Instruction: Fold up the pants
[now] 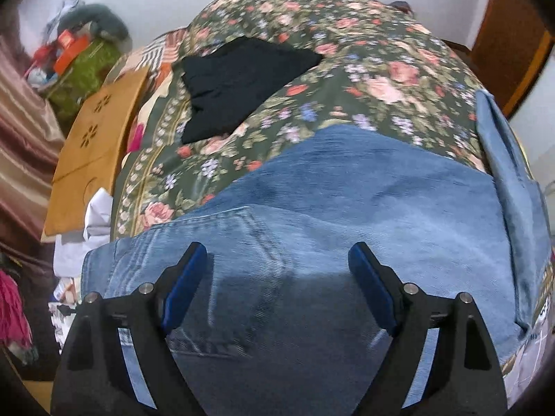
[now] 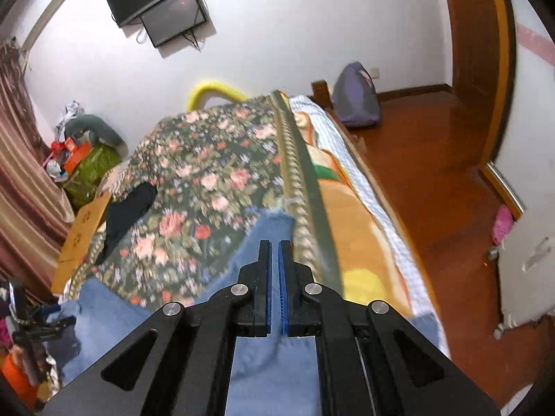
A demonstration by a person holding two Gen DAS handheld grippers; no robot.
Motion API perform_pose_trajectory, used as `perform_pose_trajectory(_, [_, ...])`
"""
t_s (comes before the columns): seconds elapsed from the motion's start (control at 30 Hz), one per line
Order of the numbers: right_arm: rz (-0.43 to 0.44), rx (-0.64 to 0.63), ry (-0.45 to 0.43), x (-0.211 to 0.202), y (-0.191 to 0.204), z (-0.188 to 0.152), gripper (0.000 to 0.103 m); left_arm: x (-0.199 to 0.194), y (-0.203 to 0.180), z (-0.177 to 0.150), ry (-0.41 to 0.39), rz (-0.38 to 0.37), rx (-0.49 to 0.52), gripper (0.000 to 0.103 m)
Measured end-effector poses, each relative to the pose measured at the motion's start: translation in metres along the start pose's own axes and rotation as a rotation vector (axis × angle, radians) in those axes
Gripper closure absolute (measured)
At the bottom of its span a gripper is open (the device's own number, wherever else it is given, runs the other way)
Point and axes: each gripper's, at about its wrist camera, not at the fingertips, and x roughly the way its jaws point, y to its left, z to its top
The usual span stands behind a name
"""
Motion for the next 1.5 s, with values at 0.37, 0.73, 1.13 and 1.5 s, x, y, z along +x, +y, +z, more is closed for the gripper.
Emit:
perform_pose_trajectory(0.37, [0.033,-0.103,0.158,0.093,0.055,-0.028,0.048,-0.024,-0.011,0.022,-0.102,0.021,-0.01,0.018])
perform_pose_trajectory(0.73, [-0.081,-0.037,0.287,0.223,0.07,-0.027,0.04,0.006,-0.004,0.031,-0.064,-0.041,-0.03,0.018])
perform_pose_trajectory(1.13, [-0.06,-0.125,0.254,0.179,0.054,-0.027,0.096,-0.004,-0.024,0.014,-0.074,-0.03,0.024,0.018])
perform_pose_trajectory(1.5, [0.033,-0.019,-0.043,-0.01,-0.007,-0.007,0.097,-0.017,-0.07,-0.015,-0.04,-0.052,0.132,0.018])
